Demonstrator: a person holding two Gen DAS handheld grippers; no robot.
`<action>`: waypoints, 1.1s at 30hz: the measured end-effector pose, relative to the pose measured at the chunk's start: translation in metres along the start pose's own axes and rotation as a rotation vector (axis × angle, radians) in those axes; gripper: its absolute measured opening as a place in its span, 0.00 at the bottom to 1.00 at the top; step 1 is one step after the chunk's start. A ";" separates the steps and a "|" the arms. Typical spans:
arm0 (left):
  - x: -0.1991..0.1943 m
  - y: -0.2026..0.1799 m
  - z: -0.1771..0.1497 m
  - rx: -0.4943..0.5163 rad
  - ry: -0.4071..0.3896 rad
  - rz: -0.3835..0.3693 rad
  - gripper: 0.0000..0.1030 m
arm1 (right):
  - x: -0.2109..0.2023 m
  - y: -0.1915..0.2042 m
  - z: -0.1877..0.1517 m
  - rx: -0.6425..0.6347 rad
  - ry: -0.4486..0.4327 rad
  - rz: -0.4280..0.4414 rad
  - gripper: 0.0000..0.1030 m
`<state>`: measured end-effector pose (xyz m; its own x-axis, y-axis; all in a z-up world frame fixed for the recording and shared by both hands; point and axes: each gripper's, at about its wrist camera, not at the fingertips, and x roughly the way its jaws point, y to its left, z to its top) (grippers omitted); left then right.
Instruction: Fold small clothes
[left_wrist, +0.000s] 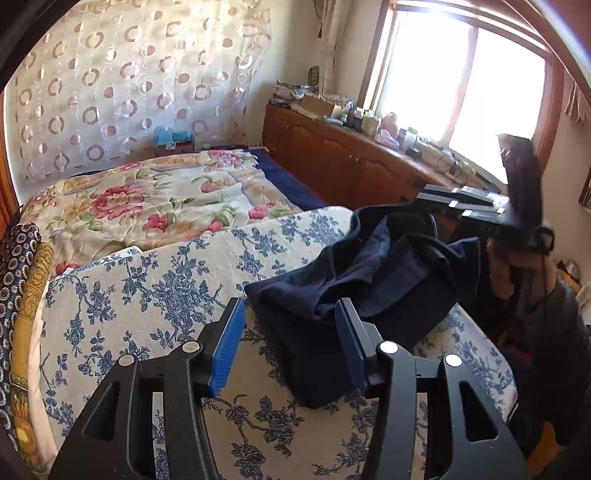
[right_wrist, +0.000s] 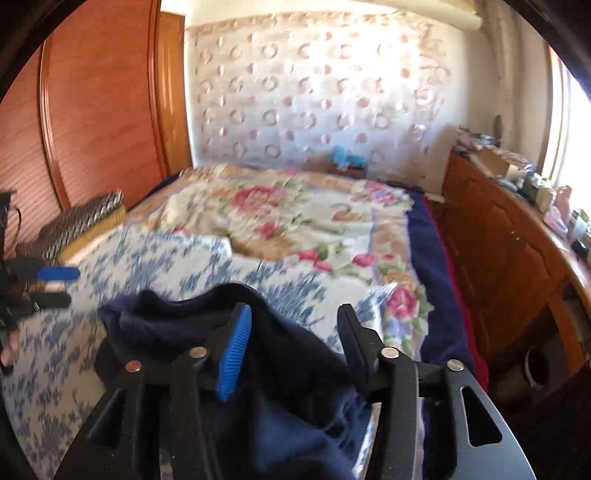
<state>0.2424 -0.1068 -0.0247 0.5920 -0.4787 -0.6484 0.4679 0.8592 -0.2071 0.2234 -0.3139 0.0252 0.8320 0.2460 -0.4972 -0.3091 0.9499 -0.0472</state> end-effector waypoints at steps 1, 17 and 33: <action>0.005 0.000 -0.001 0.005 0.017 -0.004 0.51 | -0.006 0.003 -0.003 -0.002 -0.011 -0.003 0.51; 0.054 -0.010 0.000 0.093 0.144 0.010 0.77 | -0.067 0.046 -0.067 -0.142 0.125 0.019 0.60; 0.073 0.028 0.020 -0.002 0.091 0.176 0.77 | -0.045 0.005 -0.011 -0.145 0.082 -0.063 0.07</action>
<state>0.3121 -0.1209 -0.0630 0.6028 -0.3032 -0.7380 0.3614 0.9284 -0.0863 0.1795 -0.3219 0.0376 0.8133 0.1644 -0.5581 -0.3253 0.9238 -0.2020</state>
